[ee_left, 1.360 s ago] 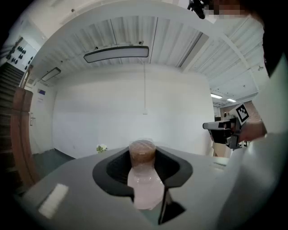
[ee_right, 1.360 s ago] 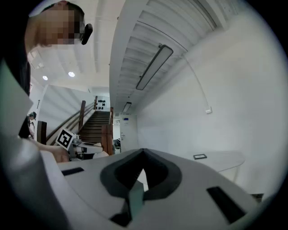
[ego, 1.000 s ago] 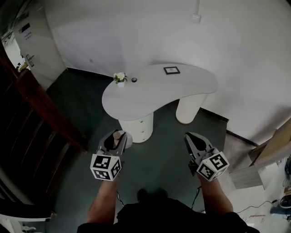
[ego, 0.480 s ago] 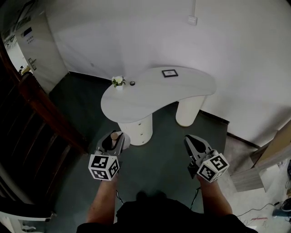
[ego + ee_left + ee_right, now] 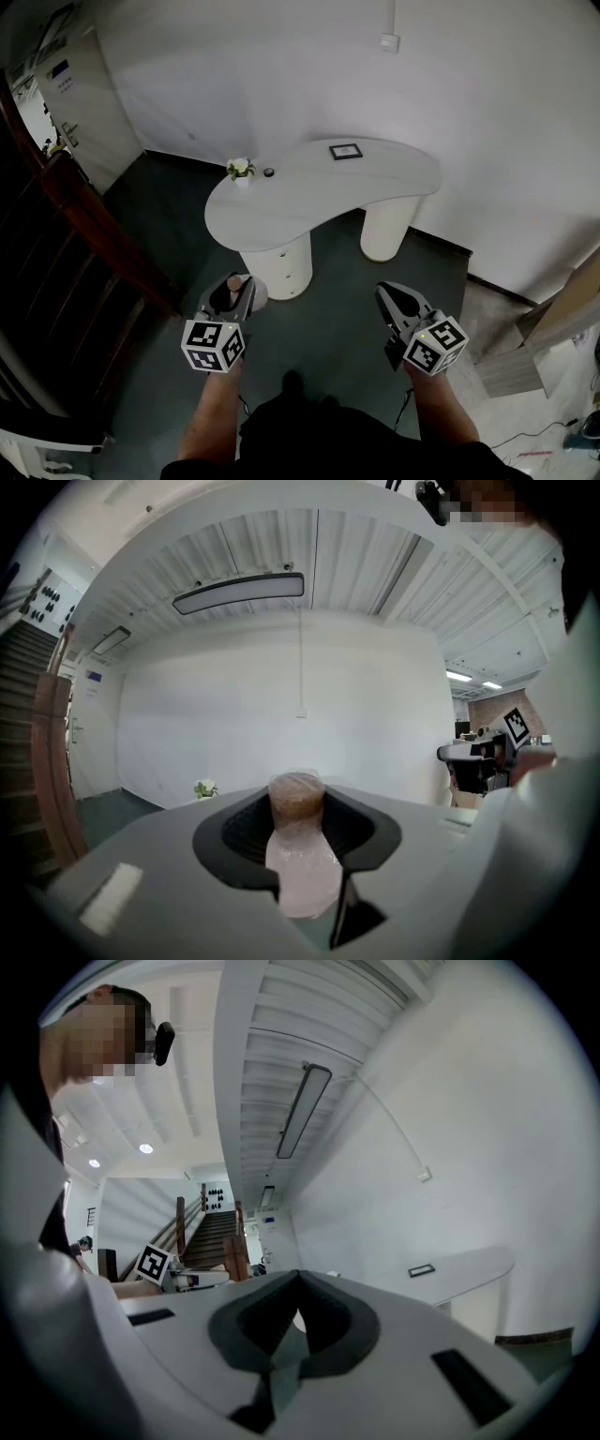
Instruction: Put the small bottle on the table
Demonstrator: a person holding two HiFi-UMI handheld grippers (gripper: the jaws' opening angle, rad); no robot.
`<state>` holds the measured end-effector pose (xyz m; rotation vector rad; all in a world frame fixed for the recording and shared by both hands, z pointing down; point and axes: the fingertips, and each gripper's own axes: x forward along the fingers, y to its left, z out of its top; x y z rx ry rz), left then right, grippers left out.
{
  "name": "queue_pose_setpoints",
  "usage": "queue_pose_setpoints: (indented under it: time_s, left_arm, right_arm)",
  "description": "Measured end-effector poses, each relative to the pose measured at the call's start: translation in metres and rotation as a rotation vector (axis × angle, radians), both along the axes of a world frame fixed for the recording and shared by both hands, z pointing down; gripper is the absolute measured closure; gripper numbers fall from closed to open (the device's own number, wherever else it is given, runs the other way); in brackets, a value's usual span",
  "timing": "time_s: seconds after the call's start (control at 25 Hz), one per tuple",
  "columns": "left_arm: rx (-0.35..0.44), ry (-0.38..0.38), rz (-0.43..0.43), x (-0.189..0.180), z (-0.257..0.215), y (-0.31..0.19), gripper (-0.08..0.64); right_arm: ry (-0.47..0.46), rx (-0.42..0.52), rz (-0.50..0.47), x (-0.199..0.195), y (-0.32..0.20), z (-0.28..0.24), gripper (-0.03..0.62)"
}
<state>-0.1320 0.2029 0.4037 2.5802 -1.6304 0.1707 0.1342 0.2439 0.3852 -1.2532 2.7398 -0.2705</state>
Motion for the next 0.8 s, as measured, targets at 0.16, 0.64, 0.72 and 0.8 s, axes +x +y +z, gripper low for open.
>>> queue_pose_setpoints:
  time_s: [0.16, 0.64, 0.72, 0.8]
  left_arm:
    - [-0.003, 0.002, 0.003, 0.005, 0.001, -0.004, 0.414]
    - [-0.001, 0.018, 0.033, 0.008, 0.007, -0.051, 0.414]
    - [-0.004, 0.032, 0.039, 0.006, 0.008, -0.062, 0.414]
    - [-0.003, 0.041, 0.046, 0.002, 0.008, -0.074, 0.414]
  right_arm:
    - [-0.008, -0.005, -0.005, 0.004, -0.004, 0.001, 0.581]
    - [0.013, -0.039, -0.002, 0.000, -0.043, 0.008, 0.581]
    - [0.014, -0.045, -0.005, -0.005, -0.055, 0.011, 0.581]
    - [0.018, -0.057, -0.008, -0.012, -0.069, 0.017, 0.581]
